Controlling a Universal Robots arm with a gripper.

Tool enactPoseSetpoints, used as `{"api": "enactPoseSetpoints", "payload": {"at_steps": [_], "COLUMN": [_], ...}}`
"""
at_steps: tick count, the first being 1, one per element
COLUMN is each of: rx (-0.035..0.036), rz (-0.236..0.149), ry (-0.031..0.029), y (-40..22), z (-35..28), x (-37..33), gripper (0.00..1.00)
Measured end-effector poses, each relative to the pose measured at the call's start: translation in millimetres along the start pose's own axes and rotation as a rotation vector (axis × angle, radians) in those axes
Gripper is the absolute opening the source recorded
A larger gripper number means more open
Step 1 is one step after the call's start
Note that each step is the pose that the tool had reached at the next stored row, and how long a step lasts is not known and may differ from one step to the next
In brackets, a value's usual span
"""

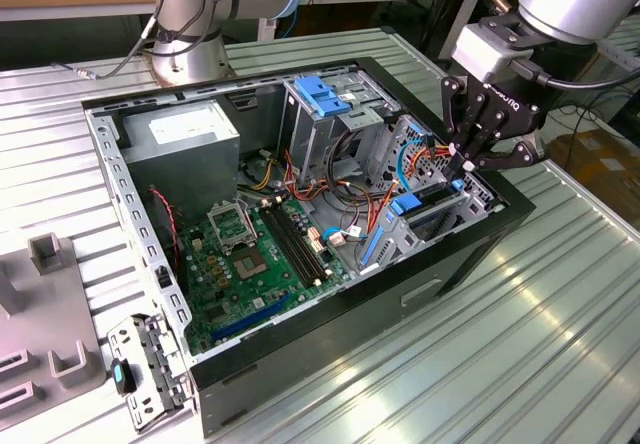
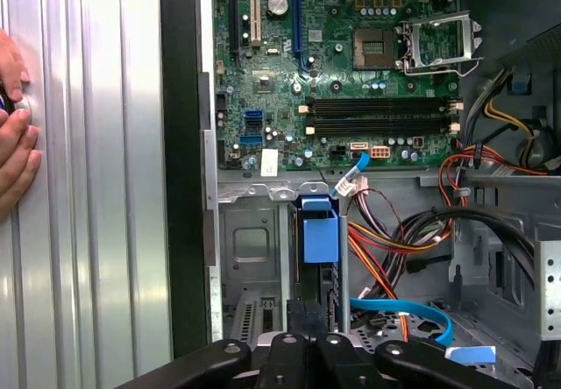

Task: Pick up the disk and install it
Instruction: 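Insert the first disk wire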

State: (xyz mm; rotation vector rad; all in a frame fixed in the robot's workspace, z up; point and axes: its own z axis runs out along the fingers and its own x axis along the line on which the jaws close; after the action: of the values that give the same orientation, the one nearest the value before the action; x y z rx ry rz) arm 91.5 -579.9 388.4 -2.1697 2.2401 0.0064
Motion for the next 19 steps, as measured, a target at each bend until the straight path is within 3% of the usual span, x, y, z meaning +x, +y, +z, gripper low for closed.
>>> {"api": "enactPoseSetpoints", "payload": {"at_steps": [10, 19], "rx": [-0.0001, -0.0001], "rz": [-0.001, -0.001], "ry": [0.0001, 0.0002], "y": [-0.1, -6.3], "z": [-4.1, -4.0], "x": [-0.1, -0.3], "gripper": [0.11, 0.11]}}
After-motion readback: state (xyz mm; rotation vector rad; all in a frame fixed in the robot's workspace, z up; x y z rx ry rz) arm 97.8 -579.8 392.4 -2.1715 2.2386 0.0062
